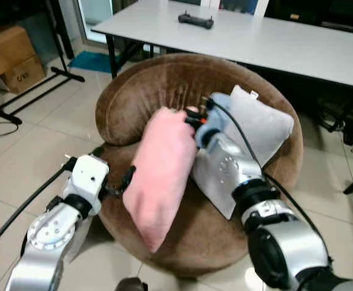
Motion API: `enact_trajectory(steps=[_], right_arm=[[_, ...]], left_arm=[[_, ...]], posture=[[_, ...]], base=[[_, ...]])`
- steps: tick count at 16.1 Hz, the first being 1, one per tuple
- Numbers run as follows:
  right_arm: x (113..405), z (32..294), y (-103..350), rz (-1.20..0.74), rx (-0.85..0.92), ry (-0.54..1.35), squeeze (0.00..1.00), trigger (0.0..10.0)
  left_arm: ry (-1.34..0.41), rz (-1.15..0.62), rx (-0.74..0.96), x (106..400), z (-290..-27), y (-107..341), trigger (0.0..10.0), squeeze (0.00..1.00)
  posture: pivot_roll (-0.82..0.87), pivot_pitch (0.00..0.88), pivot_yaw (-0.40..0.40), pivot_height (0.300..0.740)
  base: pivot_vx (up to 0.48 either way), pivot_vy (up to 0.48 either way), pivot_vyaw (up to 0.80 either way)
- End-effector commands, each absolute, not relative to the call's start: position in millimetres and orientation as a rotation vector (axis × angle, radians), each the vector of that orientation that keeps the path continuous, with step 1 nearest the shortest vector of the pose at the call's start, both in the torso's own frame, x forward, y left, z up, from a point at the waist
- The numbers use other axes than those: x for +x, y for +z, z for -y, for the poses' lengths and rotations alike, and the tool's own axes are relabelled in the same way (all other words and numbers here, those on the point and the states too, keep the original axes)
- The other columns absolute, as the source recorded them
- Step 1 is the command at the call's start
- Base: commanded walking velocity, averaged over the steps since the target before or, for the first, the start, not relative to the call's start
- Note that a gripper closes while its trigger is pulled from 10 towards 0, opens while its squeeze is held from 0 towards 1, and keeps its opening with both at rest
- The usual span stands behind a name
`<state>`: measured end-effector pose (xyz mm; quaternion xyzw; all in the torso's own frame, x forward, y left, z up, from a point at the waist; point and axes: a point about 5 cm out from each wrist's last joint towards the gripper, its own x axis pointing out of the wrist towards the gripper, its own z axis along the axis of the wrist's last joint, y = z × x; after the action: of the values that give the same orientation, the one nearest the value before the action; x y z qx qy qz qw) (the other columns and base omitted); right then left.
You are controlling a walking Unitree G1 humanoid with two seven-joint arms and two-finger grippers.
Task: Move the pillow to the sofa from floor
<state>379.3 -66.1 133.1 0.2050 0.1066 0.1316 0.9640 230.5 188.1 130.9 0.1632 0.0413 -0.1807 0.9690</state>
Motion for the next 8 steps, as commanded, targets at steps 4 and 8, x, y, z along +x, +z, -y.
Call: enact_trajectory(steps=[4,8], right_arm=[[394,129,140,-0.121,0.388,0.005,0.00,10.0],[391,154,134,-0.099,0.423,-0.110,0.00,10.0]], left_arm=[[-0.526,-0.164,0.187,216,-196,138,10.0,0.00],[-0.566,-0.156,0.183,218,-197,144,10.0,0.00]], posture=[[0.21,0.000,-0.066,0.740],[0.19,0.000,-0.048,0.740]], base=[[0.000,0.000,0.00],[0.000,0.000,0.00]])
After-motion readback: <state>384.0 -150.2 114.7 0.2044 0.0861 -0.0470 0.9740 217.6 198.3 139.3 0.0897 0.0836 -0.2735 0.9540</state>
